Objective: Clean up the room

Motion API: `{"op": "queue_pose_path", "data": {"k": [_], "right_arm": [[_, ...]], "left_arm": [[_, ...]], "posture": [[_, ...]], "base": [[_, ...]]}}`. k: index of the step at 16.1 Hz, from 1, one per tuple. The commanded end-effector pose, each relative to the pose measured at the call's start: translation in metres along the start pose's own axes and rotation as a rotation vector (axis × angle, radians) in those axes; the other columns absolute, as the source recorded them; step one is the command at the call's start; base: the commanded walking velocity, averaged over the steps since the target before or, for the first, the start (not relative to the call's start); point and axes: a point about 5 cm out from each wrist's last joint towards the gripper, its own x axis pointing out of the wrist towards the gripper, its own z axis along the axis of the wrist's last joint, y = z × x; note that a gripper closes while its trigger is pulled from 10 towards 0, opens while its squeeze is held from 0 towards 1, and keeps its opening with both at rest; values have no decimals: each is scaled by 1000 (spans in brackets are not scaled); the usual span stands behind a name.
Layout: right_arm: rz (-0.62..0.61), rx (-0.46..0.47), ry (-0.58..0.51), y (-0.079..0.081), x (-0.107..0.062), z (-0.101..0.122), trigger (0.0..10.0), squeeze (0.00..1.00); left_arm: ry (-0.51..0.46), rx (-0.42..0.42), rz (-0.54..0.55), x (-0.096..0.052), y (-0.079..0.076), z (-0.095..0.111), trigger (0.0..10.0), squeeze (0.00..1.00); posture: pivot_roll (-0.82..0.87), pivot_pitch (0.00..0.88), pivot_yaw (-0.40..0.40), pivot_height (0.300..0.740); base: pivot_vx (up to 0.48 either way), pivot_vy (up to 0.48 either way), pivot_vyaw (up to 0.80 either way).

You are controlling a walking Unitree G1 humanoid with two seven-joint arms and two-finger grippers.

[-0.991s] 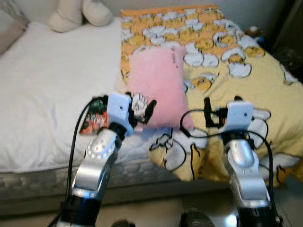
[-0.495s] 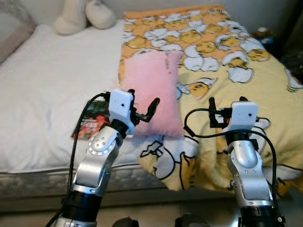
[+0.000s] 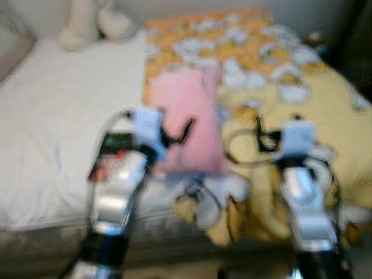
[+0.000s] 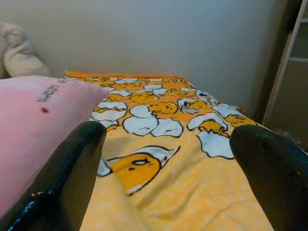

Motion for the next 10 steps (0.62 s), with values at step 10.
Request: {"op": "queue_pose_path", "data": {"k": [10], "right_arm": [[27, 100, 79, -5, 29, -7, 10000, 0]], "left_arm": [[129, -57, 77, 23, 34, -23, 10000, 0]], "posture": [[-188, 0, 78, 703]], "base": [[0, 96, 0]]}}
